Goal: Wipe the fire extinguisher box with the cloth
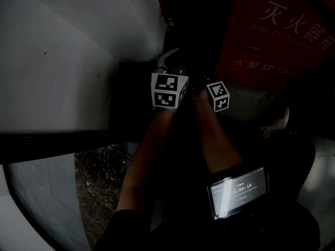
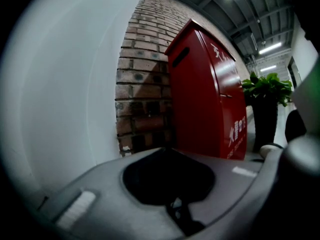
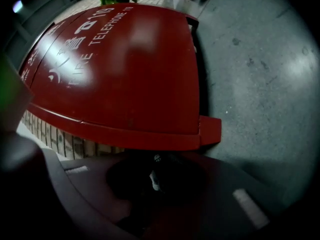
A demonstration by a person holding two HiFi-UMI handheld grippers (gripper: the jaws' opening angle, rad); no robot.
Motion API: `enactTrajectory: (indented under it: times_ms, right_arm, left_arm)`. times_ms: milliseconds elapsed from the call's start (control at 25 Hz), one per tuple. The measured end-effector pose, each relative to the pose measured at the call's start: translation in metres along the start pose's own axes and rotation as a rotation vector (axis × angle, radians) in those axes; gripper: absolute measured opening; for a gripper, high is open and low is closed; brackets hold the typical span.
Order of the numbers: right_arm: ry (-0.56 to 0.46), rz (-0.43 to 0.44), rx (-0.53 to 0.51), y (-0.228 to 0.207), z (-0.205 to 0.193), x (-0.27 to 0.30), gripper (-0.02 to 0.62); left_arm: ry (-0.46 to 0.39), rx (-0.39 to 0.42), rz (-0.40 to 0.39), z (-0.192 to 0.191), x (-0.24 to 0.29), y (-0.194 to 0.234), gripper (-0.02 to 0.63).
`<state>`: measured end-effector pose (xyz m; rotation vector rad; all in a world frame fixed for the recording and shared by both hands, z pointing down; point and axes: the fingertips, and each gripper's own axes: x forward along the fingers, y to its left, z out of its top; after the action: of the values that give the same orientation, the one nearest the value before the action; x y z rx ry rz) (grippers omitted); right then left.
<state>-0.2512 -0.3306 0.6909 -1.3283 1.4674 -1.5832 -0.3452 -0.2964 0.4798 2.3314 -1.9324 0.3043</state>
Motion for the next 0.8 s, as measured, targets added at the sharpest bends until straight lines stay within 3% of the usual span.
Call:
enactTrajectory:
  times_ms: [120, 240, 360, 560, 800]
  right_arm:
    - [0.027, 0.033, -0.006, 0.022, -0.012, -0.007, 0.049]
    - [0.051, 0.149, -0.046, 0.082, -0.026, -0.011, 0.048]
    - [0.037, 0.262, -0.074, 0.139, -0.019, -0.016, 0.048]
    - [0.017, 0.380, -0.094, 0.209, -0.012, -0.027, 0.048]
    - [-0.024, 0.526, -0.097, 0.305, -0.008, -0.033, 0.046]
  left_arm:
    - [-0.010, 0.006, 0.007, 0.010, -0.004, 0.002, 0.000]
    - [-0.030, 0.034, 0.025, 0.032, -0.013, 0.008, 0.000]
    - [-0.067, 0.070, 0.049, 0.069, -0.030, 0.019, 0.000]
    - [-0.112, 0.104, 0.056, 0.125, -0.060, 0.035, 0.000]
    - [-0.129, 0.121, 0.075, 0.158, -0.080, 0.050, 0.000]
